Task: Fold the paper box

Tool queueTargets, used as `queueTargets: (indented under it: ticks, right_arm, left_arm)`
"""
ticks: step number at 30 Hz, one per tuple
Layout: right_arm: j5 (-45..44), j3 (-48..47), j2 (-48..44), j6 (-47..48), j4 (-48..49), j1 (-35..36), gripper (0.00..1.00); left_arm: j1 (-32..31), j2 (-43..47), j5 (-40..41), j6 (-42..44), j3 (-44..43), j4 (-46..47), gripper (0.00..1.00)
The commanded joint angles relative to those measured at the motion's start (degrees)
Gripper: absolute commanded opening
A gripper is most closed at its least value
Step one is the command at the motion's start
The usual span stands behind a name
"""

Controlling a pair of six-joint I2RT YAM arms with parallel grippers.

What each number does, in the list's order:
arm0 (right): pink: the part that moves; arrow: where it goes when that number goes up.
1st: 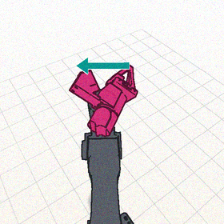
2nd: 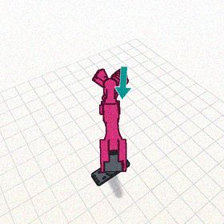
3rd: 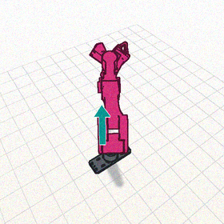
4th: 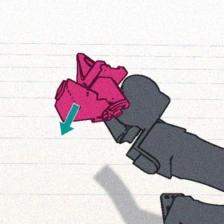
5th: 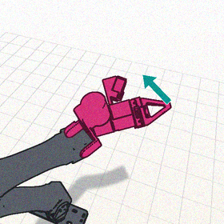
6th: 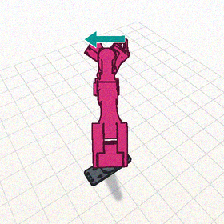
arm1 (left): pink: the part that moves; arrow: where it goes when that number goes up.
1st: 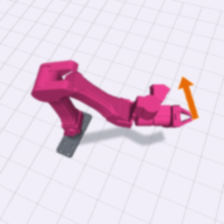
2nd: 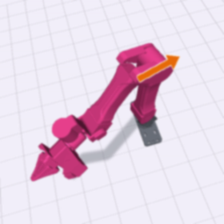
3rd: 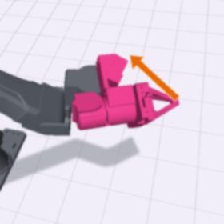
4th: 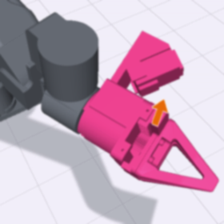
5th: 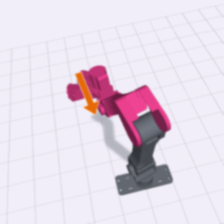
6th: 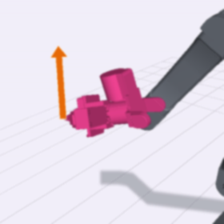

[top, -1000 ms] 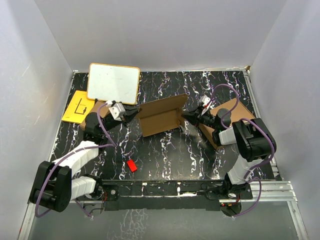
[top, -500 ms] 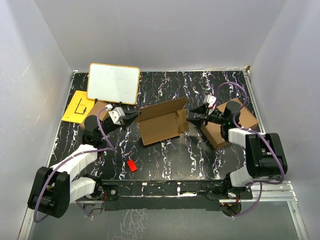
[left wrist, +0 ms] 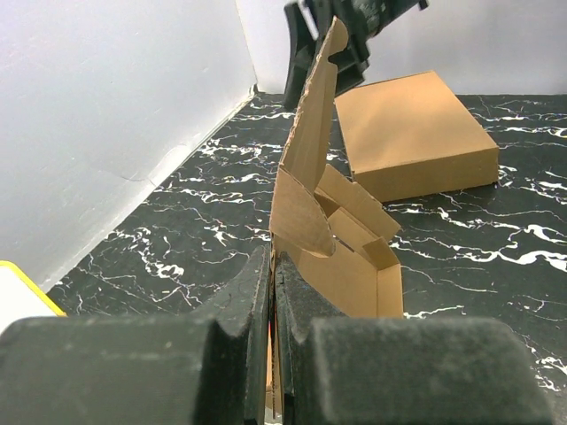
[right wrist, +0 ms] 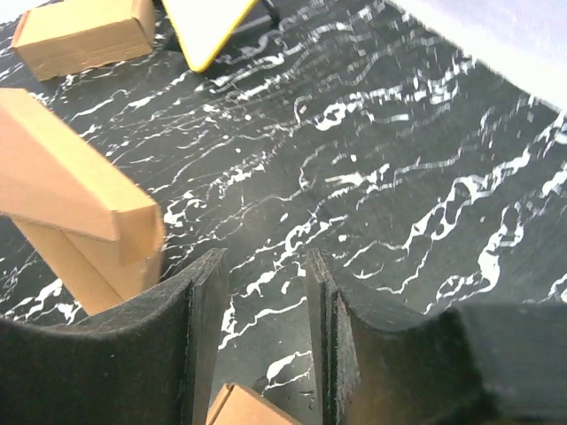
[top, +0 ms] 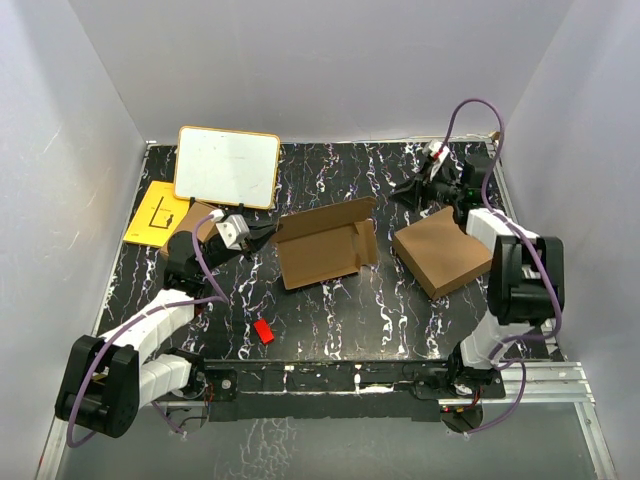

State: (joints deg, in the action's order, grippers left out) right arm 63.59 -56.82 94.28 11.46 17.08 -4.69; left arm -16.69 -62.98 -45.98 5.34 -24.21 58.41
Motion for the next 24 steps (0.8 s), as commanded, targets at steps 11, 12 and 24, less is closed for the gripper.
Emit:
queueTargets:
  ticks: [11, 12, 24]
  right_arm:
    - [2.09, -7.08, 13.51, 2.51, -11.48, 4.23, 0.45]
    - [3.23, -7.08, 13.62, 4.14, -12.7, 4.2, 0.45]
    - [13.79, -9.67, 12.28, 33.62, -36.78, 7.33, 0.52]
  left_arm:
    - [-0.23, 0.79, -1.69, -1.74, 0.21, 5.05, 0.0]
    - [-0.23, 0.64, -1.66, -1.89, 0.21, 5.22, 0.0]
    - [-0.28, 0.97, -1.57, -1.38, 0.21, 4.67, 0.0]
